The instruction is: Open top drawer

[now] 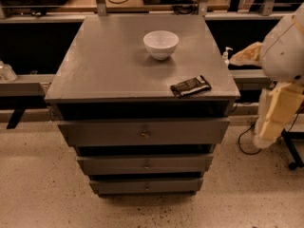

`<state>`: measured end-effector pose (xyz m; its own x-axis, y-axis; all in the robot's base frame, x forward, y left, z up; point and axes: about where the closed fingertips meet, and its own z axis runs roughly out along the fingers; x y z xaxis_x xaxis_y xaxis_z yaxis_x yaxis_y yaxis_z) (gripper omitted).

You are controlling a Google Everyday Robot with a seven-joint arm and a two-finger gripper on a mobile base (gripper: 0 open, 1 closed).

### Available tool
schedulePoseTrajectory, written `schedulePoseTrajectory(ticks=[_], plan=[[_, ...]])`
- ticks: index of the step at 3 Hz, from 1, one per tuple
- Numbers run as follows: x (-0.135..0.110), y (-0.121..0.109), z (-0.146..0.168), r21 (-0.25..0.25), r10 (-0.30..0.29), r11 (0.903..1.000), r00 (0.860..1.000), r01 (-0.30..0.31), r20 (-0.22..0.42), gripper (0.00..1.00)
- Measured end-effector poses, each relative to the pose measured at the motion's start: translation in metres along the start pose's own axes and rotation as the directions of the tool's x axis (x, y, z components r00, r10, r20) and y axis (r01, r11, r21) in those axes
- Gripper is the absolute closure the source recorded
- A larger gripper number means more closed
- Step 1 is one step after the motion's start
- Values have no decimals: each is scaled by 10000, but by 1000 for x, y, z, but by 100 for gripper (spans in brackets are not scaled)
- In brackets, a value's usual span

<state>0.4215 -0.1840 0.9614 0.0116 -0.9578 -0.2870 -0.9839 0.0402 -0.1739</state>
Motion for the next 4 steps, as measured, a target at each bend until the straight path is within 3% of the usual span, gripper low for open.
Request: schedulePoseTrajectory(ticks=[1, 2, 3, 4], plan=[[0, 27, 51, -56, -143, 9999, 9908, 152, 1342, 0], [-5, 33, 63, 240, 243, 9993, 9768, -301, 2129, 0], [-6, 29, 78, 98, -37, 10000, 9763, 16, 2166, 0], [-10, 38, 105, 387, -417, 9987, 9655, 328, 2570, 0]])
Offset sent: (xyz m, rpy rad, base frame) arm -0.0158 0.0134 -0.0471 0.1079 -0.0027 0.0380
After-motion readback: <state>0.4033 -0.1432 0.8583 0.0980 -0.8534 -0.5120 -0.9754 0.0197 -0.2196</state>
